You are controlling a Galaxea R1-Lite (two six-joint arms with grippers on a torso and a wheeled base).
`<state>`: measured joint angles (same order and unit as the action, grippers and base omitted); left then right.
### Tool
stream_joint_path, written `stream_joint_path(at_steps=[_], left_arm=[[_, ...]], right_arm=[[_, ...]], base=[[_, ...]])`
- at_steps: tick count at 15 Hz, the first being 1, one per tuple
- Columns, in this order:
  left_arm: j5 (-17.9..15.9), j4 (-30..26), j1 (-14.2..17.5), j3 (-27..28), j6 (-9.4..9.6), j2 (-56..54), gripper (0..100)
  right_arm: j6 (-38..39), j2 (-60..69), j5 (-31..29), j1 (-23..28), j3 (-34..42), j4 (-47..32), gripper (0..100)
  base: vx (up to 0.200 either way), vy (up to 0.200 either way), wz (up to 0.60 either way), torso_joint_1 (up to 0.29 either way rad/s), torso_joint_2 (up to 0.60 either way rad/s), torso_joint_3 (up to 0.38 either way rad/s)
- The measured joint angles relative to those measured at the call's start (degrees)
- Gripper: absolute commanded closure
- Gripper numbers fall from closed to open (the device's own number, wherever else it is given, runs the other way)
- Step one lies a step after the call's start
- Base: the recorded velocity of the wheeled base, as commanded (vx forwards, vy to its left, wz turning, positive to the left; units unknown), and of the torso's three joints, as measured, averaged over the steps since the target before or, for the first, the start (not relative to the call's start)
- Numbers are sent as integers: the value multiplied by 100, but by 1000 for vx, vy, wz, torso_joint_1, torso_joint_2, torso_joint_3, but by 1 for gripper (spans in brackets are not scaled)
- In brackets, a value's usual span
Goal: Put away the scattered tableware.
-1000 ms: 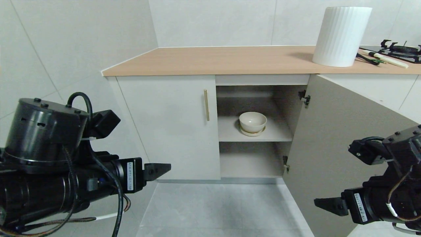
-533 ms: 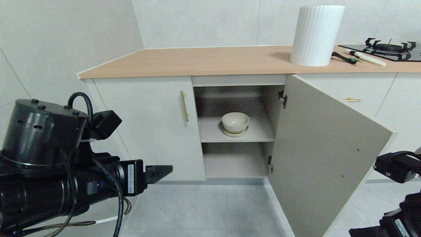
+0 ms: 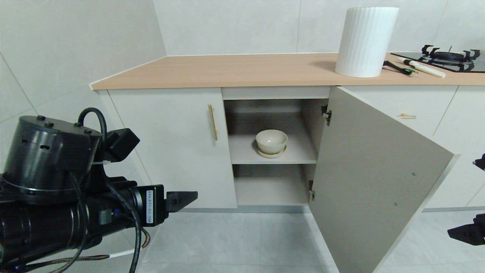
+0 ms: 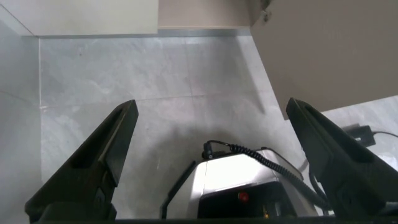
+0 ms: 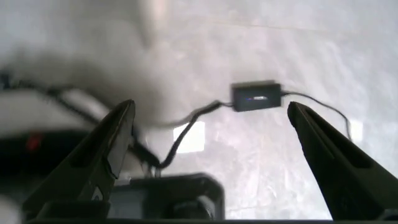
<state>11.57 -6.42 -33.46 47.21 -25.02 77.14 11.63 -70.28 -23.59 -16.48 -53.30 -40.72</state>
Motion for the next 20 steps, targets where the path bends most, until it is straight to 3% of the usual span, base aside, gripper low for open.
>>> stream_joint_path(at_steps=[6, 9, 14, 20], left_arm=[[-5, 0, -2, -4, 6, -16, 0], [-5, 7, -2, -4, 6, -33, 0], [-7, 7, -2, -2, 13, -52, 0], [-7, 11, -2, -9, 82, -99, 0]], right_arm=[[38, -756, -173, 1398, -45, 1875, 0], [174, -1139, 419, 1684, -37, 2523, 0], [410, -1310, 813, 1577, -34, 2621, 0], [1070, -1342, 1053, 675, -15, 2633, 0]], base=[[0, 0, 0, 0, 0, 0], [0, 0, 0, 0, 0, 0], [0, 0, 0, 0, 0, 0], [0, 0, 0, 0, 0, 0]])
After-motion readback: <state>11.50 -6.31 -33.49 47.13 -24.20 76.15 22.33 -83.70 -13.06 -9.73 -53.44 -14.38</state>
